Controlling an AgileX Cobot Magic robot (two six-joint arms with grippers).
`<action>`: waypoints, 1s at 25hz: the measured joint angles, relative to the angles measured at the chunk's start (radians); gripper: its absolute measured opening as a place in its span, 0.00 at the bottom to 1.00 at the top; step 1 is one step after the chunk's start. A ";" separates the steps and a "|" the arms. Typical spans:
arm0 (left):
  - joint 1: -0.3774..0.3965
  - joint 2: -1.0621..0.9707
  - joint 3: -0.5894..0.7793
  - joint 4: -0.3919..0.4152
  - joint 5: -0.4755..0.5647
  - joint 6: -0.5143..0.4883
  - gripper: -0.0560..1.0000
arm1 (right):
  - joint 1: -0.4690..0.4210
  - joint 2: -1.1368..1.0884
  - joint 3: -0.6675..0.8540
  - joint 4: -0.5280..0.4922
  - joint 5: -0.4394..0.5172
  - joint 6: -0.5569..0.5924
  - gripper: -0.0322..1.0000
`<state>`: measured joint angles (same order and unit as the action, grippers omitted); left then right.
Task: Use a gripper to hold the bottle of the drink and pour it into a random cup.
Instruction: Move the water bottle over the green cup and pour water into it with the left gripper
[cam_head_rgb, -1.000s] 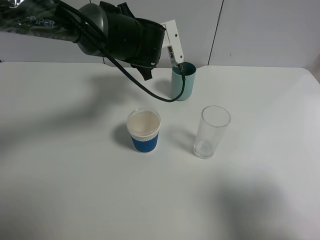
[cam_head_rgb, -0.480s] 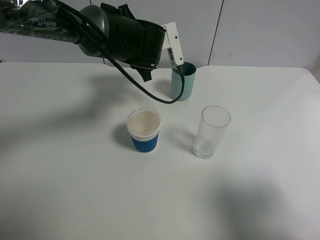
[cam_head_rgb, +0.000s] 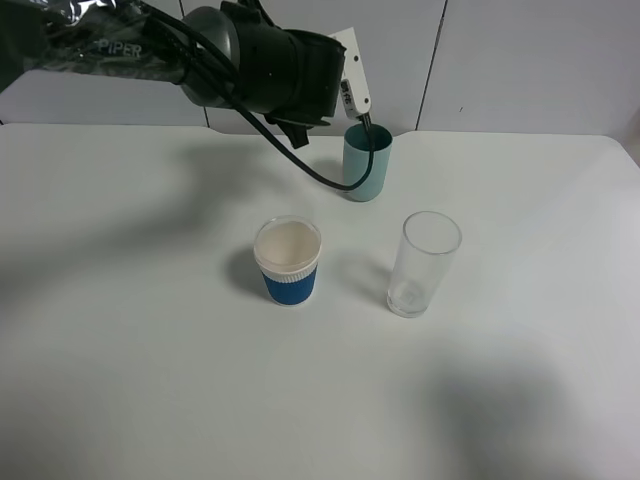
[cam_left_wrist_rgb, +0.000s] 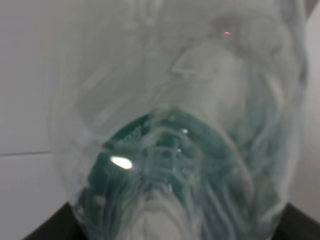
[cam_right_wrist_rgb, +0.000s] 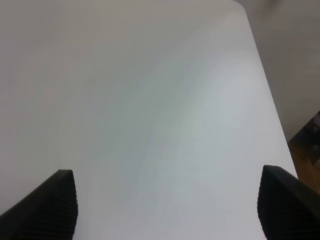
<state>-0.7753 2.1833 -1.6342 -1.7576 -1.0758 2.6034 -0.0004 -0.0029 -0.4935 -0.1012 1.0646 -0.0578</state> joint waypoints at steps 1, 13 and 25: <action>0.000 0.001 -0.002 0.000 0.000 0.000 0.53 | 0.000 0.000 0.000 0.000 0.000 0.000 0.75; 0.000 0.010 -0.002 0.000 0.000 0.053 0.53 | 0.000 0.000 0.000 0.000 0.000 0.000 0.75; 0.000 0.010 -0.002 0.000 -0.006 0.113 0.53 | 0.000 0.000 0.000 -0.021 0.000 0.000 0.75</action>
<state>-0.7753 2.1930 -1.6362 -1.7576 -1.0821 2.7162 -0.0004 -0.0029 -0.4935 -0.1218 1.0646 -0.0578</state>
